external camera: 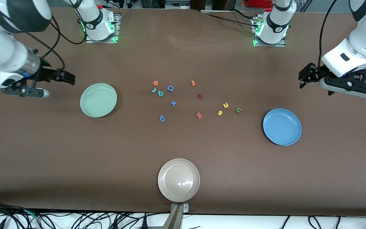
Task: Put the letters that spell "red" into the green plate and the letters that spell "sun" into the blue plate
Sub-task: 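Reach the right gripper down to the orange letter e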
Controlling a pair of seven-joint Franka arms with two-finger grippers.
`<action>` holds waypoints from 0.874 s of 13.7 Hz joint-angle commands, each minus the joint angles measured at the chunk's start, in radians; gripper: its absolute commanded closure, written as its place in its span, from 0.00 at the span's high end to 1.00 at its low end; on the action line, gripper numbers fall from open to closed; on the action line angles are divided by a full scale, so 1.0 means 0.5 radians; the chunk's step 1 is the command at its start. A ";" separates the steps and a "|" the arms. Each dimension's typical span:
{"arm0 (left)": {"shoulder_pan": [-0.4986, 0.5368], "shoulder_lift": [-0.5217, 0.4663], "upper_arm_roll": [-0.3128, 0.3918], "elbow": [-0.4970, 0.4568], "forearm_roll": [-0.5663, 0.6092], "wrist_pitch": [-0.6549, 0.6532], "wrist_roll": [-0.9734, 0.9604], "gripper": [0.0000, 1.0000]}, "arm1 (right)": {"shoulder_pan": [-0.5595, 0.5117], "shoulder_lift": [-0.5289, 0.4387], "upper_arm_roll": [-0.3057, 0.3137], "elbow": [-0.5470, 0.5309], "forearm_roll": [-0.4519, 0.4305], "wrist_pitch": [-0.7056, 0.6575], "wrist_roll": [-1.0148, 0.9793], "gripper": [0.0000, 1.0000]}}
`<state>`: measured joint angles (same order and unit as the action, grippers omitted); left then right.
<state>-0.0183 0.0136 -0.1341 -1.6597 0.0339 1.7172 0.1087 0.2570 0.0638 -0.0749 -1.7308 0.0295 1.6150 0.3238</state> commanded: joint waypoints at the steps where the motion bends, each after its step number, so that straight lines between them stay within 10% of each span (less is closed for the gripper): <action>1: -0.010 0.022 -0.014 0.040 0.027 -0.038 -0.058 1.00 | 0.096 0.090 -0.007 0.053 0.137 0.001 0.296 0.99; 12: -0.006 0.050 -0.014 0.046 0.036 -0.038 -0.046 1.00 | 0.575 0.440 -0.004 0.004 0.229 0.457 0.948 0.99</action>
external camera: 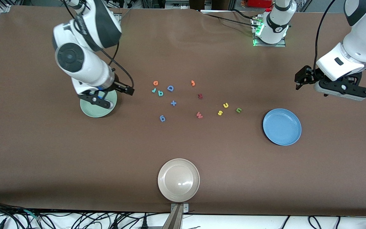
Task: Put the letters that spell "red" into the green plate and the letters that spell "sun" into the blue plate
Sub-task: 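Reach the right gripper down to the orange letter e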
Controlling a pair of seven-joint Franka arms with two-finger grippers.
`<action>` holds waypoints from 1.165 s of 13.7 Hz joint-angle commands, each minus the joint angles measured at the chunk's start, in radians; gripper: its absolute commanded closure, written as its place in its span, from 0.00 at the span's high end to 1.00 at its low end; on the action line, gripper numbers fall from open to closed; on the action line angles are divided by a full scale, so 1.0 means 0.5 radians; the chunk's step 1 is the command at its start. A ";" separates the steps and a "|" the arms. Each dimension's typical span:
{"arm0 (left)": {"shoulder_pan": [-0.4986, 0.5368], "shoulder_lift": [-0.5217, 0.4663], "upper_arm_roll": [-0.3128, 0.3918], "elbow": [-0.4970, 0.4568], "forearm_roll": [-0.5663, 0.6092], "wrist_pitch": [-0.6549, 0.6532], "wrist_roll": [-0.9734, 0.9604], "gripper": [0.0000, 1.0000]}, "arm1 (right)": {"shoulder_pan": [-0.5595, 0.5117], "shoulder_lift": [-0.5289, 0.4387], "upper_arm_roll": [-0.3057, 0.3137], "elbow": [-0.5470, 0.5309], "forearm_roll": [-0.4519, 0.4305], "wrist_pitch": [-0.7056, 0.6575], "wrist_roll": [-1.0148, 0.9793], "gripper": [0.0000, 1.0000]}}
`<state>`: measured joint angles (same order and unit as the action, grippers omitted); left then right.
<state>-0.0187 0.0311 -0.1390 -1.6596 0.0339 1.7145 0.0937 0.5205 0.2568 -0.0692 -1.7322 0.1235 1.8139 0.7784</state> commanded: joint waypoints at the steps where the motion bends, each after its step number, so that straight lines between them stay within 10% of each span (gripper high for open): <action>1: -0.006 0.015 -0.001 0.046 0.036 -0.033 -0.016 1.00 | 0.082 0.078 -0.012 -0.030 0.090 0.106 0.038 0.99; 16: -0.006 0.015 -0.004 0.046 0.040 -0.036 -0.022 1.00 | 0.183 0.278 0.172 -0.567 0.216 0.581 0.042 0.99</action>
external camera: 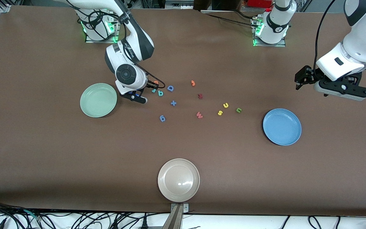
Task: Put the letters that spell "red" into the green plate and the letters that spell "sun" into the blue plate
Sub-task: 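Reach the right gripper down to the orange letter e, then grasp the orange e with the right gripper while the left gripper reaches yellow s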
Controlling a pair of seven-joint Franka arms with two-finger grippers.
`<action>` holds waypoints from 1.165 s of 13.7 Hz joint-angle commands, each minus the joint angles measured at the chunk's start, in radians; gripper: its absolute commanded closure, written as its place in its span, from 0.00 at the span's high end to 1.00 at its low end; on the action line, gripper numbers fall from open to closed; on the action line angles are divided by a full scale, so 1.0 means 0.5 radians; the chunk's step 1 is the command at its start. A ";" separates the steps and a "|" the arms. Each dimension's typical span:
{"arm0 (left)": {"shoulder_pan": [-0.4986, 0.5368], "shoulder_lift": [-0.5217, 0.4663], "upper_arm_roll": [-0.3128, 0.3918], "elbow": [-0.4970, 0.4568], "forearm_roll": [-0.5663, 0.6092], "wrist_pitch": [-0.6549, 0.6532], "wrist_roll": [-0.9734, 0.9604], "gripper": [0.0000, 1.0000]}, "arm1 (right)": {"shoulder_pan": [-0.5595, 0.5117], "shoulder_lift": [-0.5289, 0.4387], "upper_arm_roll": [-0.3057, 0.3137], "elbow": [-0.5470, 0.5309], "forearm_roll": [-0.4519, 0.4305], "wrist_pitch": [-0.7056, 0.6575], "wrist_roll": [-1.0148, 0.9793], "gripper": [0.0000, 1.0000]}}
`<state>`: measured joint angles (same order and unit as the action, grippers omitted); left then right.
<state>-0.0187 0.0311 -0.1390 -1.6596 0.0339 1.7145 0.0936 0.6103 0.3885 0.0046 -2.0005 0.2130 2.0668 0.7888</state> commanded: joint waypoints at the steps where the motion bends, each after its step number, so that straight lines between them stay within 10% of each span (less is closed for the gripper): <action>1: -0.006 0.015 -0.004 0.046 0.040 -0.036 -0.022 1.00 | 0.003 0.030 0.043 -0.048 0.074 0.127 0.030 0.99; 16: -0.051 0.109 -0.059 0.052 0.018 -0.024 -0.031 1.00 | 0.006 0.186 0.107 -0.174 0.347 0.382 0.033 0.91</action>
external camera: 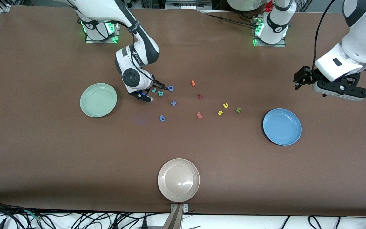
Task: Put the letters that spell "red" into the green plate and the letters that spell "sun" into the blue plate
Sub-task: 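Grasp the orange e with the right gripper while the left gripper reaches yellow s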
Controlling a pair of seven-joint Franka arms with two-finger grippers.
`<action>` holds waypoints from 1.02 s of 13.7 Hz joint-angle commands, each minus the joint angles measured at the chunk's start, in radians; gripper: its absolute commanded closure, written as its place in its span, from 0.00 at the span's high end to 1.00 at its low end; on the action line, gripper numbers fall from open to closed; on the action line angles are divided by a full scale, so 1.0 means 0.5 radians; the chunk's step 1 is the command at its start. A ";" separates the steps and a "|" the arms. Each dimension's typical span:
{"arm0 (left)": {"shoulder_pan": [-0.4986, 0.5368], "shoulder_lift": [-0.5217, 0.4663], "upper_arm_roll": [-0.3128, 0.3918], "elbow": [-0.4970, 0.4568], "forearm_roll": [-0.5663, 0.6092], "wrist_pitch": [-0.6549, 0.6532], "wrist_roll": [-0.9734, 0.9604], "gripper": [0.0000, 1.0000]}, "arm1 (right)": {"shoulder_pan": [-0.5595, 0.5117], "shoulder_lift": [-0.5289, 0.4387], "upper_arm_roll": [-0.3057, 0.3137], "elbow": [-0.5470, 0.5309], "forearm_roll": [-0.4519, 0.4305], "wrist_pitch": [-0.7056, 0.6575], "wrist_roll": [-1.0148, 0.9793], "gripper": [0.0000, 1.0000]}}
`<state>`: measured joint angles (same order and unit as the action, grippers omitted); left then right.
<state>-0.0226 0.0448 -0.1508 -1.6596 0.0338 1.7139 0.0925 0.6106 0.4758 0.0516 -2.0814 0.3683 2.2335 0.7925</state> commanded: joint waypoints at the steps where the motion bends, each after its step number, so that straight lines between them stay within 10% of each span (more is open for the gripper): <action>1: -0.053 0.128 -0.045 0.052 0.015 -0.016 -0.029 1.00 | 0.021 0.012 0.013 -0.013 0.036 0.070 0.026 0.85; 6: -0.074 0.336 -0.070 -0.009 -0.273 0.100 -0.200 1.00 | 0.033 0.027 0.013 -0.013 0.052 0.104 0.029 0.63; 14: -0.372 0.579 -0.094 -0.614 -0.016 1.038 -0.602 1.00 | 0.058 0.061 0.013 -0.013 0.052 0.184 0.093 0.57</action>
<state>-0.1661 0.3273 -0.2008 -1.8985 -0.0270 2.1406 -0.1328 0.6320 0.4974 0.0560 -2.0816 0.3762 2.2957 0.8285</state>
